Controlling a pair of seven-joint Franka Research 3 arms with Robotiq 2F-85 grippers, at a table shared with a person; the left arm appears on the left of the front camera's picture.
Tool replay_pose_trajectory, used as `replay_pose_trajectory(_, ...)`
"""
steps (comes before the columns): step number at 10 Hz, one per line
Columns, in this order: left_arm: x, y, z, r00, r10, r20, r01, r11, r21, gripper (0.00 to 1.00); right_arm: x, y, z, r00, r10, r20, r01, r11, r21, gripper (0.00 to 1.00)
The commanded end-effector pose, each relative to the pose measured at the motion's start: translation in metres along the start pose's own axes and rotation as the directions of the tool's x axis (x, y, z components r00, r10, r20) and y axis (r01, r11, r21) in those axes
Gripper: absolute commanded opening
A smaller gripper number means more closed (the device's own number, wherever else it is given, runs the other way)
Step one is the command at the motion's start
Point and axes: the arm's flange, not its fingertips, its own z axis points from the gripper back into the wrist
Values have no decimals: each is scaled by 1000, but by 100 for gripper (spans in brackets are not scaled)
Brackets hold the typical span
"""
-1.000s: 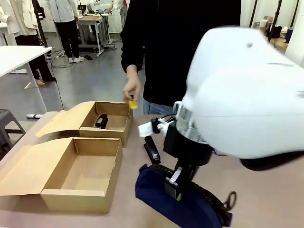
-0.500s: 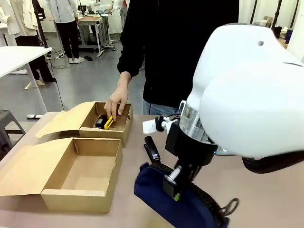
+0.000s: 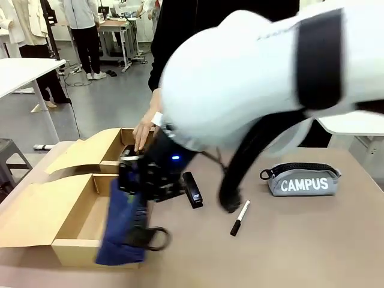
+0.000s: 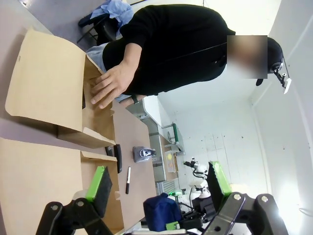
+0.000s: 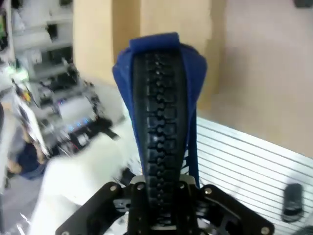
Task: Place items inside the box.
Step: Pick up a Pencil pouch or Stapler and place it inside the Mailer Box closest to the robot.
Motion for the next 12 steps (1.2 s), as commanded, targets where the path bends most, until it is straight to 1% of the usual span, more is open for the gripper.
replay_pose_trajectory(1, 0, 0, -1, 1000, -21, 11, 22, 999, -24, 100, -9, 27, -33, 988, 123, 95, -116, 990, -80, 7)
replay_pose_trajectory(2, 0, 0, -1, 1000, -21, 11, 22, 999, -24, 100, 0, 0, 0, 1000, 0, 0, 0, 1000, 0, 7)
replay_pose_trajectory(3, 0, 0, -1, 1000, -21, 11, 22, 999, -24, 100, 0, 0, 0, 1000, 0, 0, 0, 1000, 0, 7)
replay_pose_trajectory(4, 0, 0, -1, 1000, -21, 11, 22, 999, -24, 100, -6, 14, -24, 999, 24, 41, -24, 1000, 2, 7)
replay_pose_trajectory(5, 0, 0, -1, 1000, -21, 11, 22, 999, -24, 100, -3, 17, -27, 950, -229, 210, 244, 969, -46, 7)
replay_pose_trajectory(7, 0, 0, -1, 1000, -21, 11, 22, 999, -24, 100, 34, 46, -46, 950, -215, 229, 220, 975, 0, 7)
replay_pose_trajectory(8, 0, 0, -1, 1000, -21, 11, 22, 999, -24, 100, 50, 58, -53, 941, -229, 249, 241, 970, -18, 7)
replay_pose_trajectory(9, 0, 0, -1, 1000, -21, 11, 22, 999, -24, 100, 62, 66, -65, 955, -201, 217, 221, 973, -71, 7)
replay_pose_trajectory(10, 0, 0, -1, 1000, -21, 11, 22, 999, -24, 100, 74, 70, -76, 959, -198, 205, 225, 967, -119, 7)
replay_pose_trajectory(12, 0, 0, -1, 1000, -21, 11, 22, 999, -24, 100, 84, 79, -98, 975, -131, 181, 161, 974, -160, 7)
